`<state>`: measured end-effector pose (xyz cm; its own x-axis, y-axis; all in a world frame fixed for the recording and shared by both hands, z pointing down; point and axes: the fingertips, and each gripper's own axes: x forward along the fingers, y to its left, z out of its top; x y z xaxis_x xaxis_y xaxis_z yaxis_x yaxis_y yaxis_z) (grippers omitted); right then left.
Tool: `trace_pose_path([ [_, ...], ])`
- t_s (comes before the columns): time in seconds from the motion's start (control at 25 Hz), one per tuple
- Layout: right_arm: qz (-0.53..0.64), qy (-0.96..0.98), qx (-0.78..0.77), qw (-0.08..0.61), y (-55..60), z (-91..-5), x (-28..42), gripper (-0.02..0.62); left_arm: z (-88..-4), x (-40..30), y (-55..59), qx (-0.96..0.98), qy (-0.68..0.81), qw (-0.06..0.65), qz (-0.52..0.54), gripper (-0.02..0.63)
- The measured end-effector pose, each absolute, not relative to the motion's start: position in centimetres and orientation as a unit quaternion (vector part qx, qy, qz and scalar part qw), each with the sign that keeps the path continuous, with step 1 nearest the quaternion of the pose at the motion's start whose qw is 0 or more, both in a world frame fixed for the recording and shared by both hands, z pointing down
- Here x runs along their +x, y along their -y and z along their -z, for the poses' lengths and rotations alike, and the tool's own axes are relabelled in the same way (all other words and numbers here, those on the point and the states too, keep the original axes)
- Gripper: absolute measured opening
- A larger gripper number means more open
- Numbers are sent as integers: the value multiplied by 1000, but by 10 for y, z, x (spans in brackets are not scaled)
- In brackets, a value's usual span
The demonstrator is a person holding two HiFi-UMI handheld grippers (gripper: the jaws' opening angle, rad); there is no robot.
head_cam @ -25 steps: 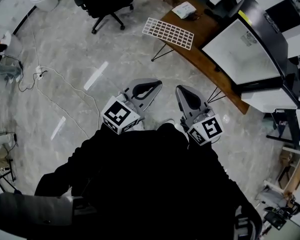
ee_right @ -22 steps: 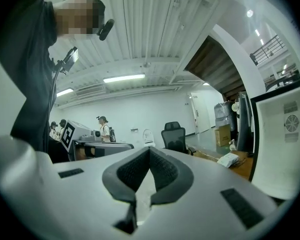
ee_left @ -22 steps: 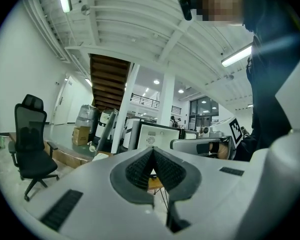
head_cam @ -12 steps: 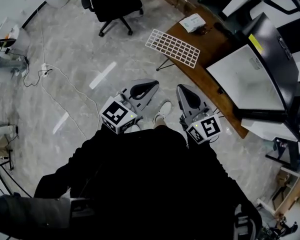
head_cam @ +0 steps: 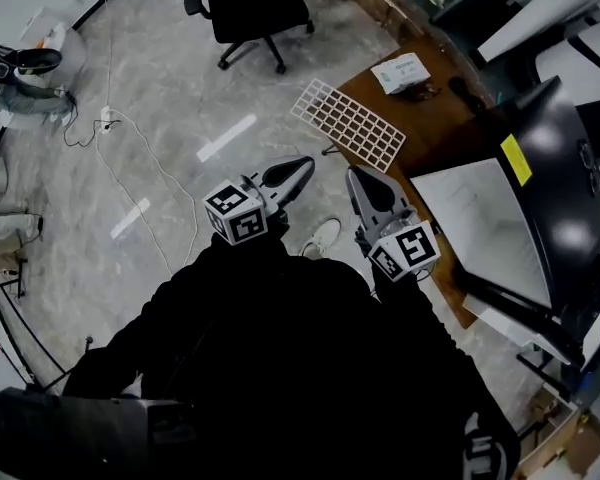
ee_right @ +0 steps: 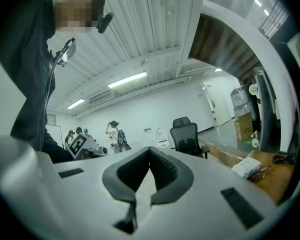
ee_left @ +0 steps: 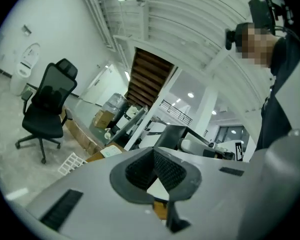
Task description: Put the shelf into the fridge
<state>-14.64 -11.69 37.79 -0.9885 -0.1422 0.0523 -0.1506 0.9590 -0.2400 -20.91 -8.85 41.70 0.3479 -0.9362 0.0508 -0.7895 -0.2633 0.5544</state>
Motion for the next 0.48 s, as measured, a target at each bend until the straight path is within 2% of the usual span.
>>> trace_pose_path([
  [0.32, -146, 986, 72, 43, 164, -420, -176, 6, -514, -257, 140, 690, 557, 381, 262, 9],
  [0.48, -162, 981, 93, 54, 182, -454, -193, 6, -584, -288, 160, 633, 549, 443, 319, 96],
])
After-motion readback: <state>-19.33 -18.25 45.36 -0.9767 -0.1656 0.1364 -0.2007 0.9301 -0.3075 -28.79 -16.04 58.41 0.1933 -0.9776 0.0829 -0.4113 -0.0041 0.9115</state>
